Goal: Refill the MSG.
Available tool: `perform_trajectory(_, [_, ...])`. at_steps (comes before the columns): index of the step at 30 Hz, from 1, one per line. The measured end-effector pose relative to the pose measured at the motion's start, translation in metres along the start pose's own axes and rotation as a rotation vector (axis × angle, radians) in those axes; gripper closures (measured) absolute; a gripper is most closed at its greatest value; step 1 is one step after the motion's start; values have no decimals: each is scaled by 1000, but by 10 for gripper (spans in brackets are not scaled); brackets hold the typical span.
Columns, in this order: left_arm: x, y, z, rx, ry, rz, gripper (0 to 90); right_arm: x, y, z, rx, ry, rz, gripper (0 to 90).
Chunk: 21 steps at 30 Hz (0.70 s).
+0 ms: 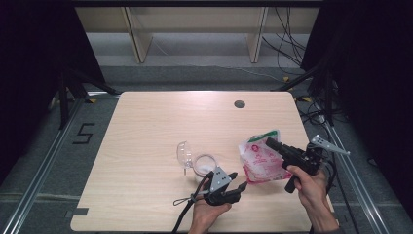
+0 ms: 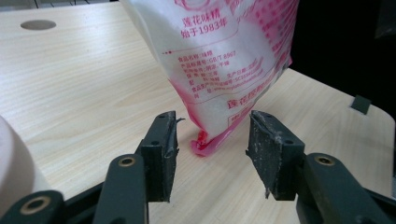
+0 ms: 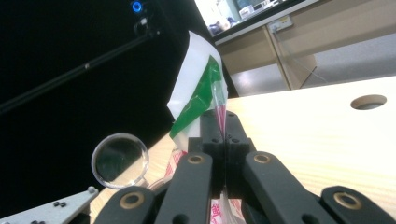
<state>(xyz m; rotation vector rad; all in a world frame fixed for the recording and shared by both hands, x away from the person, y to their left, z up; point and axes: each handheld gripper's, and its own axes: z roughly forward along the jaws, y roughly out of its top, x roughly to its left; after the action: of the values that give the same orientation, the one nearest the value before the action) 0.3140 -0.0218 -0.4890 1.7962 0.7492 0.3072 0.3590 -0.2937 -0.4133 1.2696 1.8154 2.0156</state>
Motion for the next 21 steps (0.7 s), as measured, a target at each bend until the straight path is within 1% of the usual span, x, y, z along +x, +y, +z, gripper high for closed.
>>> perform_trajectory(1, [-2, 1, -2, -1, 4, -10, 517, -2, -1, -2, -8, 0, 3, 900])
perform_trajectory(2, [-2, 1, -4, -7, -3, 4, 512, -3, -1, -5, -6, -6, 10, 900])
perform_trajectory(3, [-2, 2, -7, -11, -9, 14, 510, -5, -1, -7, -9, -16, 5, 900])
perform_trajectory(4, [-2, 2, -10, -4, -8, 22, 507, -6, -2, -10, -10, -15, 15, 900])
perform_trajectory(5, [-2, 3, -13, -9, -9, 22, 506, -8, -3, -12, -16, -12, 27, 900])
perform_trajectory(6, [-2, 3, -16, -15, -12, 20, 504, -10, -3, -15, -12, -28, 21, 900])
perform_trajectory(7, [-3, 4, -20, -16, -9, 10, 504, -12, -4, -16, -18, -30, 19, 900])
perform_trajectory(8, [-3, 5, -24, -19, -14, 18, 504, -13, -6, -18, -23, -27, 42, 900])
perform_trajectory(9, [-4, 6, -27, -22, -6, 21, 502, -14, -7, -20, -26, -34, 39, 900])
perform_trajectory(10, [-3, 6, -30, -29, -5, 33, 500, -16, -7, -22, -24, -40, 35, 900])
perform_trajectory(11, [-1, 7, -33, -29, -7, 57, 500, -17, -7, -24, -25, -47, 42, 900])
perform_trajectory(12, [-3, 7, -35, -40, -2, 23, 499, -20, -8, -26, -27, -57, 38, 900])
perform_trajectory(13, [-3, 7, -37, -39, 0, 37, 499, -21, -9, -27, -27, -69, 50, 900])
perform_trajectory(15, [-4, 7, -41, -31, 6, 43, 497, -27, -10, -29, -31, -91, 34, 900])
perform_trajectory(17, [-4, 7, -44, -40, -2, 41, 495, -31, -12, -32, -21, -109, 51, 900])
perform_trajectory(18, [-4, 7, -46, -32, 0, 47, 495, -33, -12, -33, -17, -117, 36, 900])
perform_trajectory(19, [-4, 7, -47, -40, -4, 52, 495, -35, -13, -33, -26, -122, 40, 900])
perform_trajectory(20, [-4, 8, -48, -49, -4, 55, 494, -37, -13, -35, -14, -138, 35, 900])
perform_trajectory(21, [-4, 8, -50, -41, -2, 68, 494, -38, -14, -35, -19, -141, 49, 900])
